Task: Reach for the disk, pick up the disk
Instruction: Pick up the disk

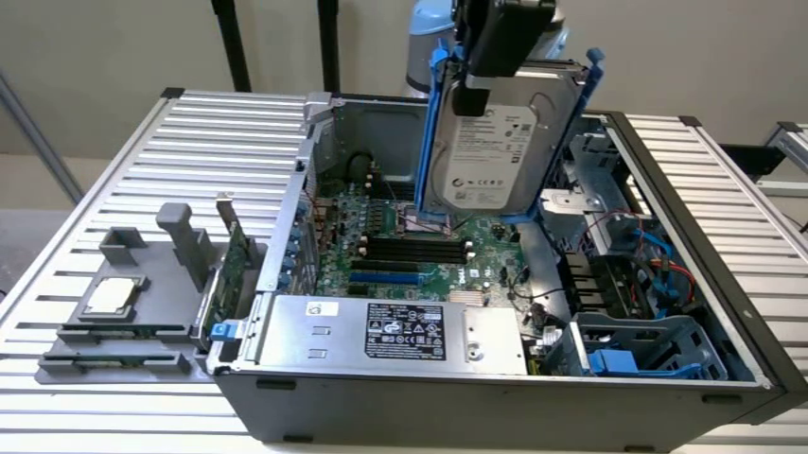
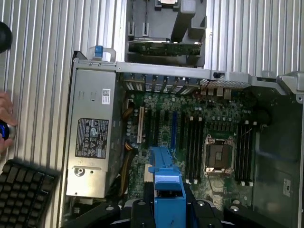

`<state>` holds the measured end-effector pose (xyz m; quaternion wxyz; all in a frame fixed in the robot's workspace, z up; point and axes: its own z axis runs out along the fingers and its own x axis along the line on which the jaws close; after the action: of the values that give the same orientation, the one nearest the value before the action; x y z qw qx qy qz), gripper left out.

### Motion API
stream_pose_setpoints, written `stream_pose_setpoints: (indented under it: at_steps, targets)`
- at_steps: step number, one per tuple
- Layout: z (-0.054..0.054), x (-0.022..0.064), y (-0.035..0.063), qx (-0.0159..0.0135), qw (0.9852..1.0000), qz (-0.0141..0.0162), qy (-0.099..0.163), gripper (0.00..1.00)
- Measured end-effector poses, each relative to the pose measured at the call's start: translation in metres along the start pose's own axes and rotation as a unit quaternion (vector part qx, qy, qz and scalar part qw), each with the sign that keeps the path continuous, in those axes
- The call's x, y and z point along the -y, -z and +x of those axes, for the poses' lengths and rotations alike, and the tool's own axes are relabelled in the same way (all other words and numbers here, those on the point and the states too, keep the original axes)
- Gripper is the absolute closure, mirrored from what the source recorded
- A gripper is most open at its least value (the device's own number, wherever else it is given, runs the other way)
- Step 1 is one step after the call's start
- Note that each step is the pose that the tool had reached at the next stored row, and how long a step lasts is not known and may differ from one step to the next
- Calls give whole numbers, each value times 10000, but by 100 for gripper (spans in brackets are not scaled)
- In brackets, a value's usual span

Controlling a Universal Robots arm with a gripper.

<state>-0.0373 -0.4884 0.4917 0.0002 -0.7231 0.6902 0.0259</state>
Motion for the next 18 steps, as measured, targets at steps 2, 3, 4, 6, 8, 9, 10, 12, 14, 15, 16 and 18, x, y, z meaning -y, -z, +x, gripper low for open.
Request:
stream_pose_setpoints:
  at_steps: [2, 3, 4, 6, 8, 9, 10, 12, 14, 15, 16, 18]
  targets:
    - [35, 86, 4, 0, 10000, 0, 0, 67]
    - [53, 128, 5, 0, 10000, 0, 0, 67]
    - [70, 172, 8, 0, 10000, 0, 0, 67]
    - [105, 257, 11, 0, 10000, 0, 0, 67]
    - [139, 341, 15, 0, 10000, 0, 0, 67]
    - [156, 382, 16, 0, 10000, 0, 0, 67]
    - [173, 424, 18, 0, 10000, 0, 0, 67]
    - [207, 507, 22, 0, 10000, 0, 0, 67]
    - [242, 591, 26, 0, 10000, 0, 0, 67]
    - [259, 633, 27, 0, 10000, 0, 0, 67]
    - [278, 678, 29, 0, 10000, 0, 0, 67]
    - [312, 763, 33, 0, 10000, 0, 1, 67]
